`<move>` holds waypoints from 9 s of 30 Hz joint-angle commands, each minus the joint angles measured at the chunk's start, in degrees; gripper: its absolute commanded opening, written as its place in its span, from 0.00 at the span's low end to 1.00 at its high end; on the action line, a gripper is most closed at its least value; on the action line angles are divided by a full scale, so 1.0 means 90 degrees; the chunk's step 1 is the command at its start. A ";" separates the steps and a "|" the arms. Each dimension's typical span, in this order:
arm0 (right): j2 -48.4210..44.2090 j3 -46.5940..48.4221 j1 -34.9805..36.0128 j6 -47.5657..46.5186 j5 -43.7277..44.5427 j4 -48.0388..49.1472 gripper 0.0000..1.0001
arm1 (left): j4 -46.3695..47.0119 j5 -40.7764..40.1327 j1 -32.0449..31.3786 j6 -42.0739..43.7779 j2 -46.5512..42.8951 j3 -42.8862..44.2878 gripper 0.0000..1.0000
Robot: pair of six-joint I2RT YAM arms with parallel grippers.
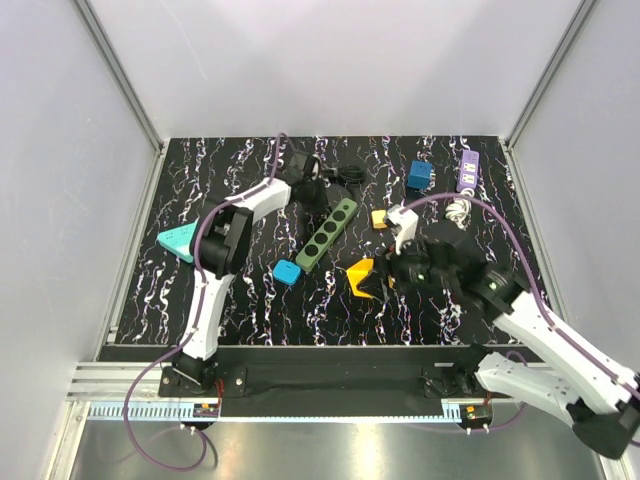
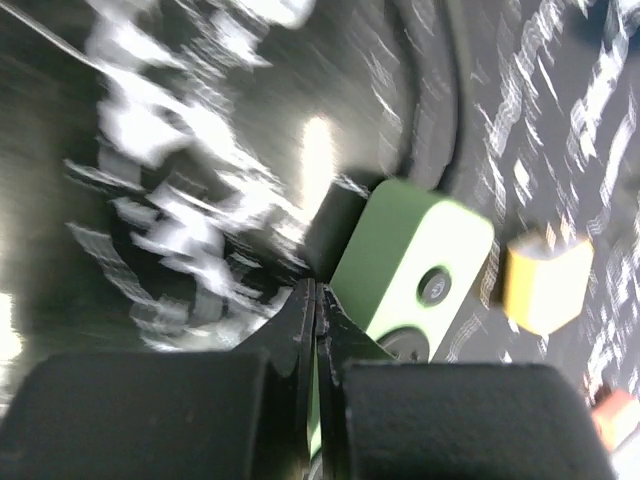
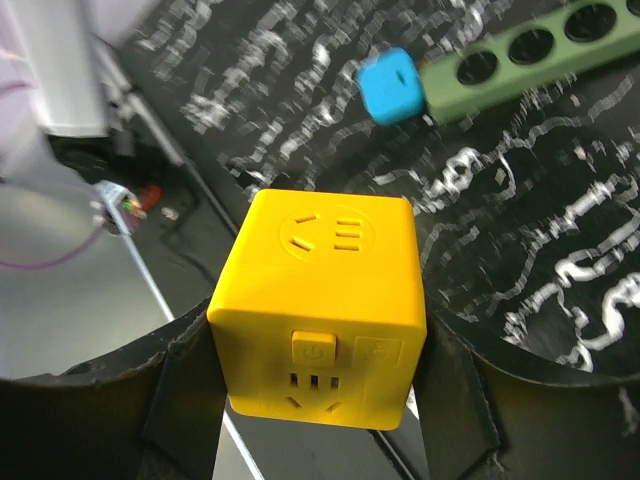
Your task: Insert the plug
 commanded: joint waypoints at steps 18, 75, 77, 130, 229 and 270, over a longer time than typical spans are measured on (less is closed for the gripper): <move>0.5523 0.5233 0.0002 -0.1144 0.1544 -0.2936 0.00 | -0.1443 0.0185 0.1937 0.0241 -0.4190 -0.2819 0.61; 0.9392 0.8174 -0.2107 -0.3177 -0.0065 -0.3884 0.00 | -0.1424 0.0547 0.1576 0.1492 -0.7649 -0.5587 0.99; 0.9431 0.8203 -0.2107 -0.3128 -0.0075 -0.3894 0.00 | -0.1414 0.0547 0.1576 0.1492 -0.7649 -0.5577 0.99; 0.8894 0.6446 -0.1737 -0.2504 0.1116 -0.2683 0.00 | -0.1423 0.0577 0.1576 0.1501 -0.7688 -0.5587 0.99; 0.7665 0.0527 -0.0135 0.1022 0.3274 0.1937 0.23 | -0.1394 0.0362 0.1420 0.1501 -0.7503 -0.5616 0.99; 0.6784 0.4269 -0.1062 -0.0355 0.2016 -0.1082 0.12 | -0.1414 0.0323 0.1420 0.1531 -0.7669 -0.5596 0.99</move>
